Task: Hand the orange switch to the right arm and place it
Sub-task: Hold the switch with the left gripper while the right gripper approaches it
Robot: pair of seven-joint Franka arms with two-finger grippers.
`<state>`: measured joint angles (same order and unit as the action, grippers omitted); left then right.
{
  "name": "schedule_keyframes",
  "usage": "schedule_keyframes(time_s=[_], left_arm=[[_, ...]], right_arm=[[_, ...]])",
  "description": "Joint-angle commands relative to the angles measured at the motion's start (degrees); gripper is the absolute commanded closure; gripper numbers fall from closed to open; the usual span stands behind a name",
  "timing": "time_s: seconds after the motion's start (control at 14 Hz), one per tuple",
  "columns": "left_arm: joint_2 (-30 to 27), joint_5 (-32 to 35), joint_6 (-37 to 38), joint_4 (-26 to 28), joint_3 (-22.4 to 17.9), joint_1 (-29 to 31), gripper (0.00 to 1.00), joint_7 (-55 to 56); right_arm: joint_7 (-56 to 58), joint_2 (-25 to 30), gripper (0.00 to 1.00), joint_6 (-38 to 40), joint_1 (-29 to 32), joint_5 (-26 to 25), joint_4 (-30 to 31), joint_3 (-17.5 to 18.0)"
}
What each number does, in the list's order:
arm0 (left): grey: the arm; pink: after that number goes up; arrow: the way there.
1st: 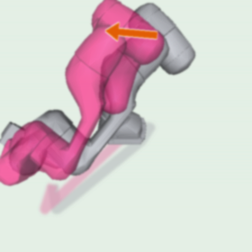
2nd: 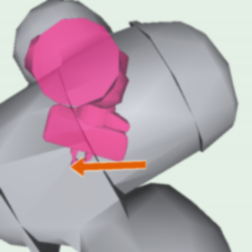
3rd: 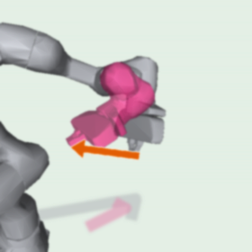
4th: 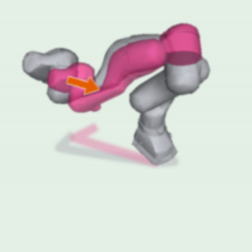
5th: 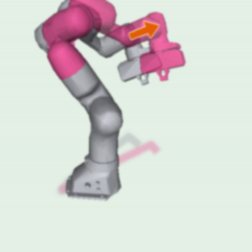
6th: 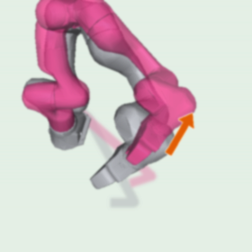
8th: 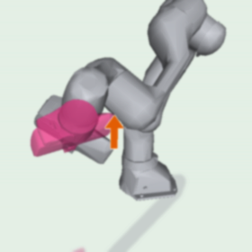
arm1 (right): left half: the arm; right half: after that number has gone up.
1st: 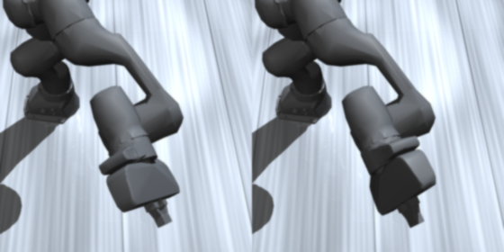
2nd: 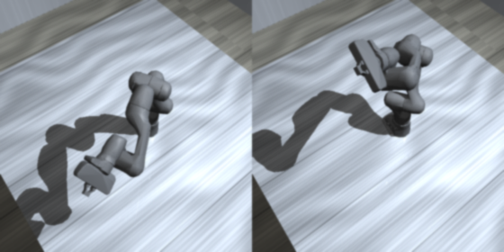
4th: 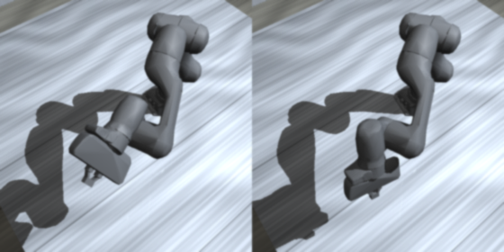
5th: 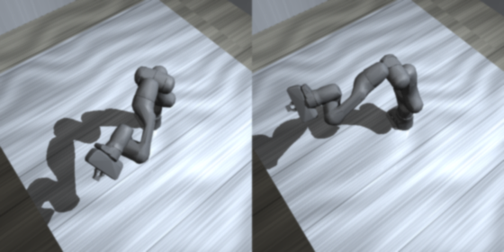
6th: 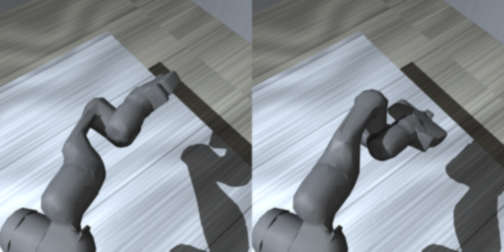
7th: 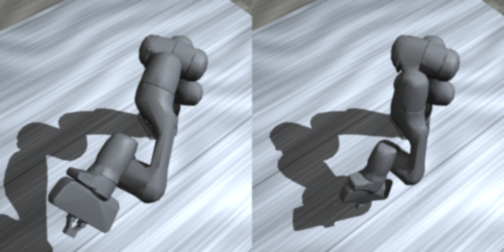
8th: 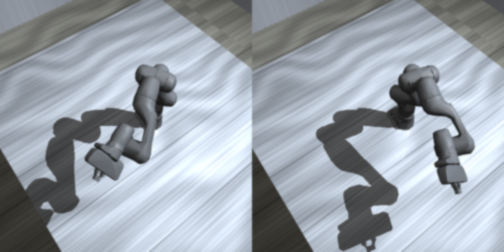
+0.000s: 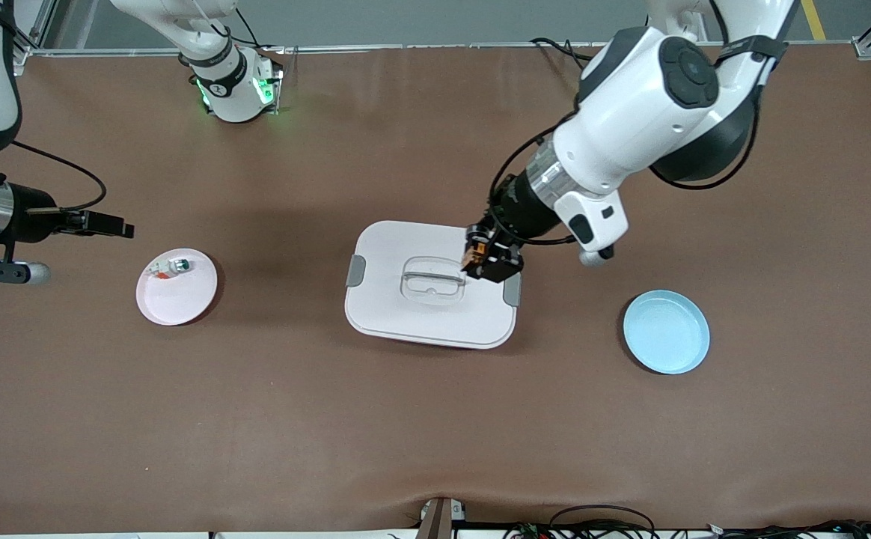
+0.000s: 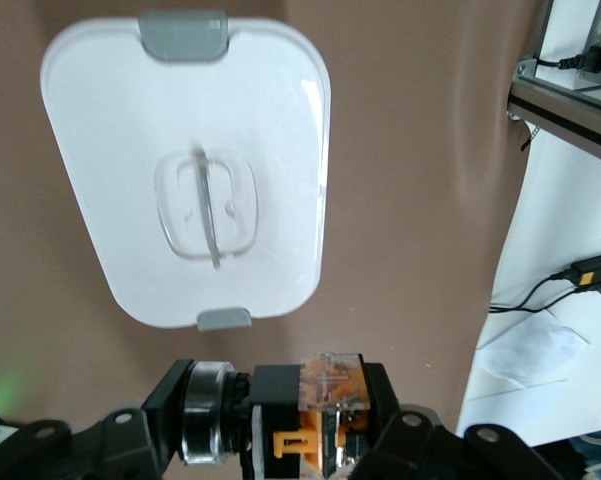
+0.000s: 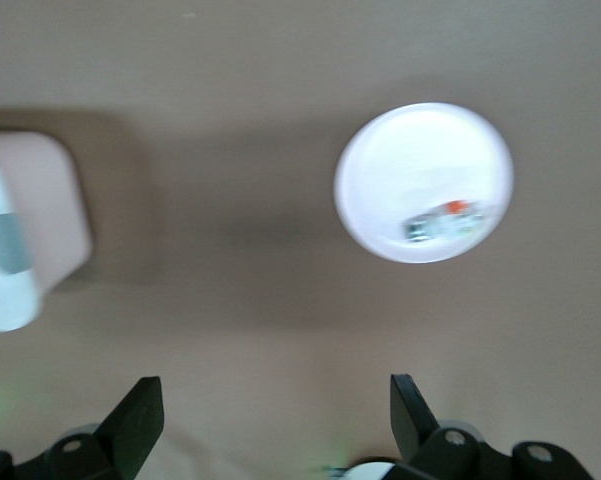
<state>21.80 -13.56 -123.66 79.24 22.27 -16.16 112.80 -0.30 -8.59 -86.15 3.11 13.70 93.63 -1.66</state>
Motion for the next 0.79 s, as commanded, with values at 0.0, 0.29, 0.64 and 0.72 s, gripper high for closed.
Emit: schedule_keyframes(time_s=[0.0,0.29,0.64,0.72], left_arm=[[0.87,-1.12,-5.44,-0.58,-0.3,-2.9,0.79,4.18],[1.49,-1.03,-12.2,-0.58,-0.47,-6.85,0.79,6.72],[2.02,-0.16,-15.03,-0.58,-0.74,-10.2,0.79,10.86],[2.19,0.02,-15.03,-0.58,-0.74,-10.29,0.79,10.86]], right_arm=[[0.74,1.03,0.0,3.0,0.32,8.58,0.24,0.6],[5.12,2.7,0.0,1.51,-1.78,23.97,3.14,0.69],[6.45,4.1,0.0,-3.66,-8.19,28.3,0.87,0.78],[6.37,3.93,0.0,-5.24,-9.68,29.7,-0.27,0.78]])
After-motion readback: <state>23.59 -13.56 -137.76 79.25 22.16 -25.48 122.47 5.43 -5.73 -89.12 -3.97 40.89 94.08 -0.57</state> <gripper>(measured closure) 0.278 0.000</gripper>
